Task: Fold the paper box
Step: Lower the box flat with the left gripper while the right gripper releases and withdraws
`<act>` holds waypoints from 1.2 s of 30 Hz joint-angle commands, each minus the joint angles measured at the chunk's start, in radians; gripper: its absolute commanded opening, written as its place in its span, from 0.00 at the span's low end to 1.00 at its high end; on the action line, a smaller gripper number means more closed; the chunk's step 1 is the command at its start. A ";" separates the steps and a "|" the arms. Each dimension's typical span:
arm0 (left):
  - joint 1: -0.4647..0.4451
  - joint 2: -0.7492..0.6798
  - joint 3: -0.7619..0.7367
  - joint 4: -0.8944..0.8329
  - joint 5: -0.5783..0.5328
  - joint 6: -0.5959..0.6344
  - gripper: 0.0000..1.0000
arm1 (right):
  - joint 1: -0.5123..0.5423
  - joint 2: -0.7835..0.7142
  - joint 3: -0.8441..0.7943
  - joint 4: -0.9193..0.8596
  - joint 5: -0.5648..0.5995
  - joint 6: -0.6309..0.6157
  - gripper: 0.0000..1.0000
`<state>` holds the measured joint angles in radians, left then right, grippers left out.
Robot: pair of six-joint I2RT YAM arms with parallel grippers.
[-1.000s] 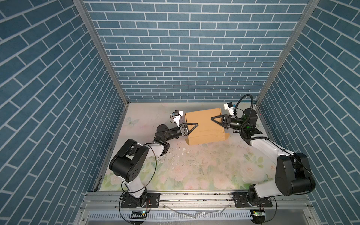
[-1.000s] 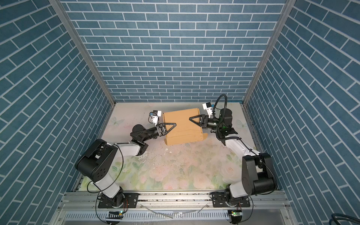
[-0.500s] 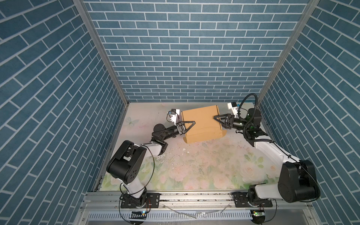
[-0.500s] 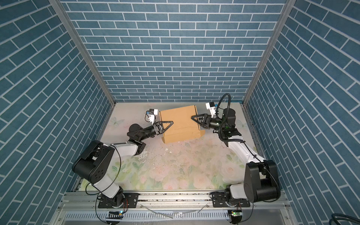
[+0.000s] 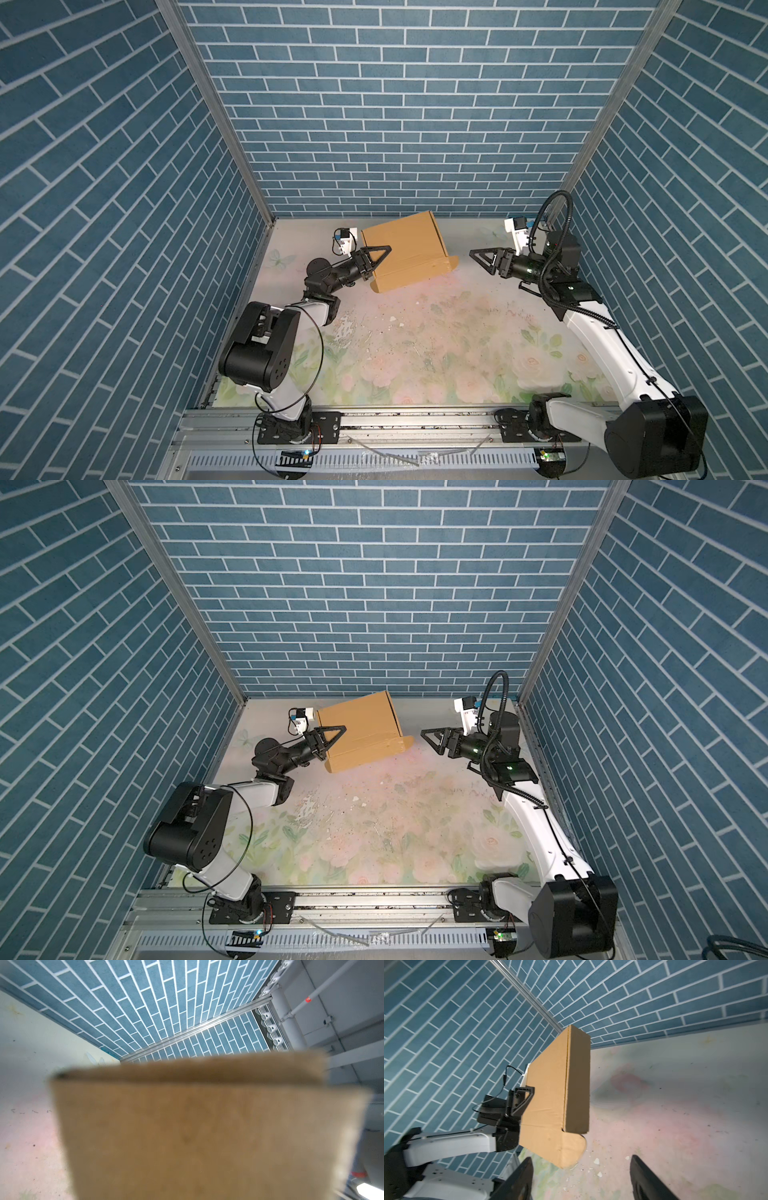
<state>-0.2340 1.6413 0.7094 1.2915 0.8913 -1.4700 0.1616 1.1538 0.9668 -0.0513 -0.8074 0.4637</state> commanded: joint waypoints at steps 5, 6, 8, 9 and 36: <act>0.041 -0.172 0.097 -0.524 0.041 0.028 0.38 | 0.003 0.008 -0.032 -0.044 0.139 -0.323 0.70; 0.041 -0.202 0.118 -0.618 0.037 0.066 0.39 | 0.008 0.012 -0.040 -0.039 0.157 -0.351 0.68; 0.045 -0.264 0.195 -0.917 0.027 0.180 0.39 | 0.031 0.011 -0.072 -0.015 0.220 -0.416 0.67; 0.048 -0.286 0.234 -1.054 0.017 0.228 0.39 | 0.041 0.009 -0.087 0.001 0.231 -0.444 0.67; 0.085 -0.220 0.543 -2.026 0.040 0.180 0.20 | 0.375 -0.191 -0.454 0.246 0.366 -0.853 0.66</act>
<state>-0.1555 1.3975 1.1999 -0.5606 0.8921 -1.3598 0.5205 0.9958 0.5339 0.1864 -0.4641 -0.3313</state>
